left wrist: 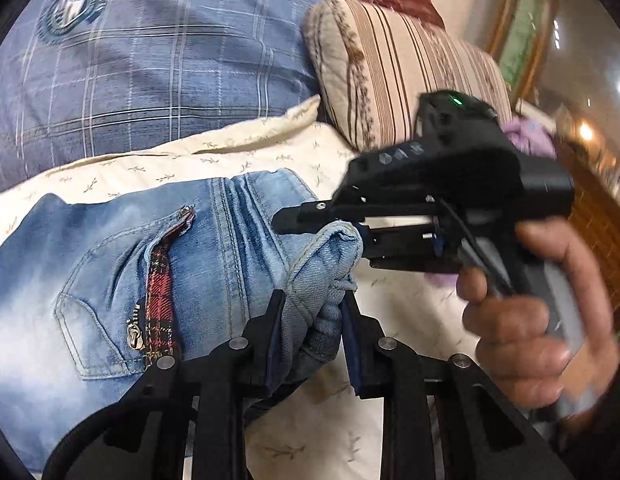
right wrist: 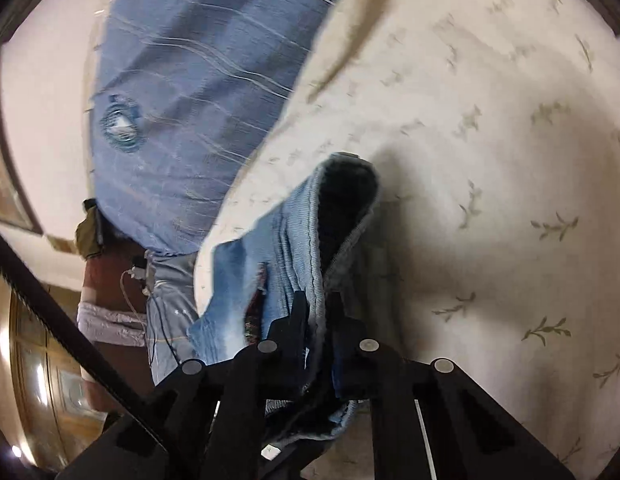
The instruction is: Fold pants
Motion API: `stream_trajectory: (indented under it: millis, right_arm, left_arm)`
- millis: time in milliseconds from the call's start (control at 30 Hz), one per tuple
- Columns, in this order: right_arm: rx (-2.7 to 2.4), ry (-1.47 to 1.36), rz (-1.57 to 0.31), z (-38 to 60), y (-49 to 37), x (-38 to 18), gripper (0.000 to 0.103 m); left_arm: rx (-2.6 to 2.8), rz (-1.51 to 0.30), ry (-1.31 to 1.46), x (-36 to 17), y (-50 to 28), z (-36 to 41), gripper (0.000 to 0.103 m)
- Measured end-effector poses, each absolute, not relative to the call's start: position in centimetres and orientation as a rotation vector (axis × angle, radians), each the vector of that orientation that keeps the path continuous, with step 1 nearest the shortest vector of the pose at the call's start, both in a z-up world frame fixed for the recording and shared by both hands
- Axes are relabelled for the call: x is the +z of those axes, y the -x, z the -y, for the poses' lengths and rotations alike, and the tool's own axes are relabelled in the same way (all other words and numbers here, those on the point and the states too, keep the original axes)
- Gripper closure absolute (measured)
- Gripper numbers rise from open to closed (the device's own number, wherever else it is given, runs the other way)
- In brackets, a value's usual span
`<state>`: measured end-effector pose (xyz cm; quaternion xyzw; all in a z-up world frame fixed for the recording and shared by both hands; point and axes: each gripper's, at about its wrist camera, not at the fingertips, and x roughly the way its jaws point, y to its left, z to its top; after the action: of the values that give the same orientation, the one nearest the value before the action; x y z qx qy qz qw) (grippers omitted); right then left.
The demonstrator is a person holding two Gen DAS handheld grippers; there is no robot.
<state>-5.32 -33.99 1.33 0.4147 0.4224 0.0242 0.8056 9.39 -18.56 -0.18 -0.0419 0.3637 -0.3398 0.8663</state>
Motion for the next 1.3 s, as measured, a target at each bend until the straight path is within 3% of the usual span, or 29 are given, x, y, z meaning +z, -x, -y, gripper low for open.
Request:
stream_trajectory:
  millis: [200,433,567,767,833,967,1000,1033,1100,1233,1300]
  right_arm:
    - [0.034,-0.718,-0.850,30.7,4.9,5.3,0.094]
    - [0.099,-0.346,-0.849,17.6,0.0,11.3,0.094]
    - [0.241,-0.223,-0.884,8.9,-3.6,9.9,0.094]
    - [0.338,-0.156,-0.998,0.6,-8.6,2.3,0.093]
    - [0.351,-0.240,-1.055,0.7,-10.4,-1.2,0.082]
    - [0.349,-0.442,-1.120,4.0,-10.5,-3.5,0.081]
    - [0.366,-0.470,-1.068,5.3,-9.4,-2.2,0.068]
    - [0.355,-0.466,-1.035,6.1,-8.2,-1.3,0.046]
    - [0.272,-0.421,-0.960,8.3,-5.8,1.0,0.027]
    - [0.194,-0.376,-0.948,12.3,-2.0,1.5,0.027]
    - [0.167,-0.402,-0.960,13.9,-0.9,0.0,0.027]
  left_arm:
    - [-0.711,-0.811,0.346,0.8,-10.2,14.4,0.079]
    - [-0.610,-0.740,0.704,2.9,-8.7,2.1,0.078]
    - [-0.478,-0.725,0.850,1.7,-7.5,-6.0,0.077]
    - [-0.217,-0.872,0.892,-3.7,-8.3,-14.8,0.072]
    - [-0.137,-0.917,0.890,-5.2,-8.6,-16.1,0.066]
    - [-0.119,-0.950,0.992,-6.8,-8.5,-18.1,0.064]
    - [-0.123,-0.933,0.987,-6.4,-8.4,-18.3,0.061]
    - [-0.124,-0.916,0.971,-5.9,-8.2,-18.7,0.054]
    - [-0.114,-0.893,0.944,-5.2,-7.6,-18.8,0.047]
    - [-0.007,-0.944,0.847,-5.9,-7.5,-17.7,0.049]
    - [-0.001,-0.974,0.805,-6.2,-8.7,-16.0,0.066]
